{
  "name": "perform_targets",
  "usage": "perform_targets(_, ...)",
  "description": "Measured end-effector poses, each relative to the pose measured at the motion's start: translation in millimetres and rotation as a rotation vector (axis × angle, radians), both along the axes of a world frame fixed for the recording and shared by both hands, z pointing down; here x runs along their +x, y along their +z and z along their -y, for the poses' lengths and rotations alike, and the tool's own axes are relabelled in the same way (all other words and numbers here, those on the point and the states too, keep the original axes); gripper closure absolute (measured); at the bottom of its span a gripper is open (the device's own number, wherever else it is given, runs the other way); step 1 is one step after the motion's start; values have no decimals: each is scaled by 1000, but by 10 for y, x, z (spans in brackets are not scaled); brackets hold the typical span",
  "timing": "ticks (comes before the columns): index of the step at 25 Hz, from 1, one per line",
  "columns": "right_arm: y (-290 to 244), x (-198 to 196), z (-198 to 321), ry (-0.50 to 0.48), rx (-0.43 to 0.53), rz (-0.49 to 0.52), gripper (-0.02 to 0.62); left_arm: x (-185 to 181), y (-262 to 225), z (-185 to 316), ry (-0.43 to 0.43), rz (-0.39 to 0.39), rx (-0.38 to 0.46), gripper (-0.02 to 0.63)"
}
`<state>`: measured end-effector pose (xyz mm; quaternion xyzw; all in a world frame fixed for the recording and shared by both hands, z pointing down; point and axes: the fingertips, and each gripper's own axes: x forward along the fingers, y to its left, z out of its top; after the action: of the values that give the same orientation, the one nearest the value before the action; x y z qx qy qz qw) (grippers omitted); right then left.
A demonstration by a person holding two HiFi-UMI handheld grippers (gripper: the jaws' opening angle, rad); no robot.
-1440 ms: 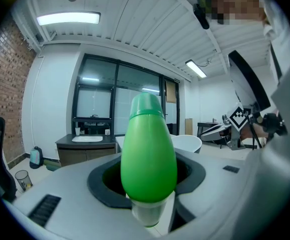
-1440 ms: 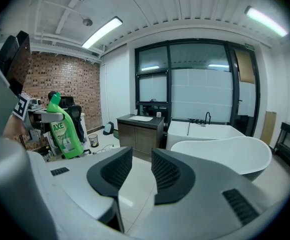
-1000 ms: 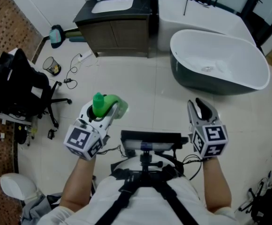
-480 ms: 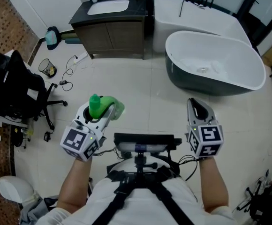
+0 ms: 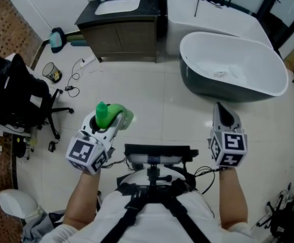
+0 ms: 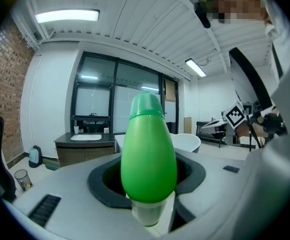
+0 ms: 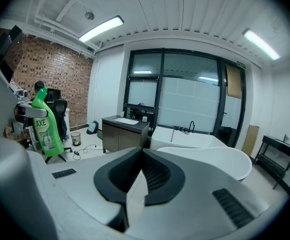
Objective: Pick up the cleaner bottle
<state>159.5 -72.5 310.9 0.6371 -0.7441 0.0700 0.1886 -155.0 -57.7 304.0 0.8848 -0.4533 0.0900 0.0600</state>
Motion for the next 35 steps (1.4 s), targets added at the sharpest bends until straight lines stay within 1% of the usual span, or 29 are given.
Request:
perform_targets(5,-54,24,85,17,19,19,589,-30,22,-15,-12,-7,-5,425)
perform_targets(17,-122,-142,158,-40,20,33,592,-21,-51,-52,-23,-20,1,423)
perform_targets(24,-122,-183,158,-46,27,74,592,-13,-48,-65,-24,-22,-2,422)
perform_targets(35,-72,-258,144,-89,3,37,592,35,-61,-84,-10,-15,1,420)
